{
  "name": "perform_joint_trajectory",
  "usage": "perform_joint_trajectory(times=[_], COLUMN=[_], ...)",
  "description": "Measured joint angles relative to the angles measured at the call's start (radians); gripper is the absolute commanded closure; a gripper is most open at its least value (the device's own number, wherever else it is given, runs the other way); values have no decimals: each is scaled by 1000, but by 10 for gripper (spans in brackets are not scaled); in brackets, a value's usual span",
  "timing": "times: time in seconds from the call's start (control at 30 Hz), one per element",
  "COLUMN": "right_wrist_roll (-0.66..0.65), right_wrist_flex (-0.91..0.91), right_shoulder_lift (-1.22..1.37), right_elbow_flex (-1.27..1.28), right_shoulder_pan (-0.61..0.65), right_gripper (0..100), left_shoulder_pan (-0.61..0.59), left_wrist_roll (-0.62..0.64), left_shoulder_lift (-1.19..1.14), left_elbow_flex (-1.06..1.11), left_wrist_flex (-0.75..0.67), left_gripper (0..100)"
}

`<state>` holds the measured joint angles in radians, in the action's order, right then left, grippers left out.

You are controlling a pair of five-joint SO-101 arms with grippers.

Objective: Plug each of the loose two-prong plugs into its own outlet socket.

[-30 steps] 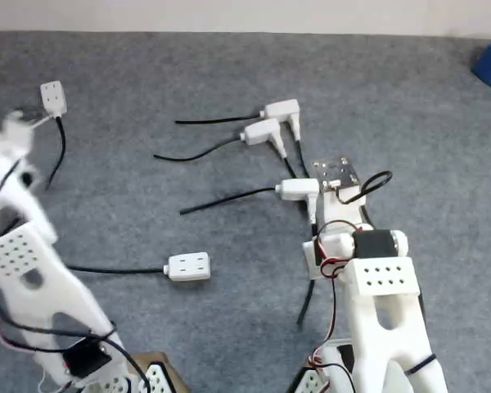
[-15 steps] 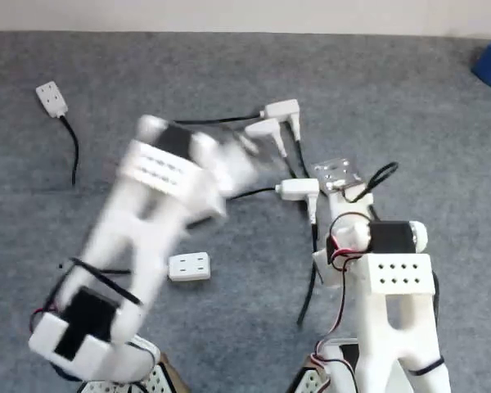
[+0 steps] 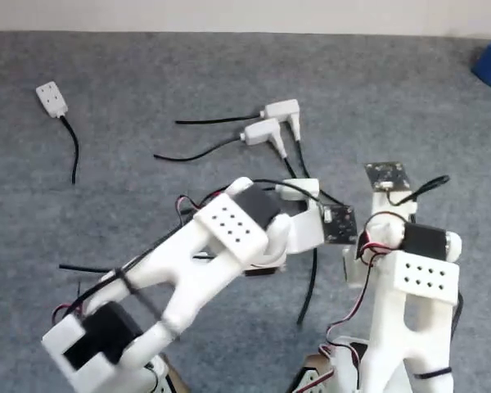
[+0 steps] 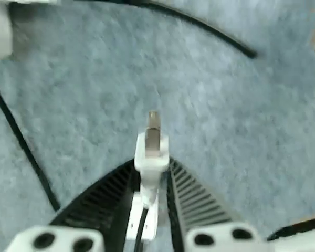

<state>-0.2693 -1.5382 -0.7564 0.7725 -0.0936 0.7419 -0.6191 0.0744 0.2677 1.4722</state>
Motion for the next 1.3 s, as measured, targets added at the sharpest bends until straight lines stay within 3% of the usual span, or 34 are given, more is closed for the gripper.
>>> perform_joint_trajectory(times=[0.33,0.57,0.93,1.1,1.3], right_wrist_roll=[5,5,5,12,190], right_wrist_flex=[15,15,103,126,173], right_shoulder_lift=[0,0,0,0,2], right_elbow_flex=[20,20,20,20,18], right_shoulder_pan=[-9,-8,8,206,476], right_gripper=[760,760,760,760,761], left_shoulder_pan=[52,0,-572,-812,-1099], left_wrist_roll=[120,117,239,302,321], left_shoulder_lift=[-334,-345,-344,-344,-348], left_elbow_flex=[-252,-379,-523,-526,-539], left_wrist_flex=[-86,52,110,117,87], left_gripper=[764,790,793,793,793])
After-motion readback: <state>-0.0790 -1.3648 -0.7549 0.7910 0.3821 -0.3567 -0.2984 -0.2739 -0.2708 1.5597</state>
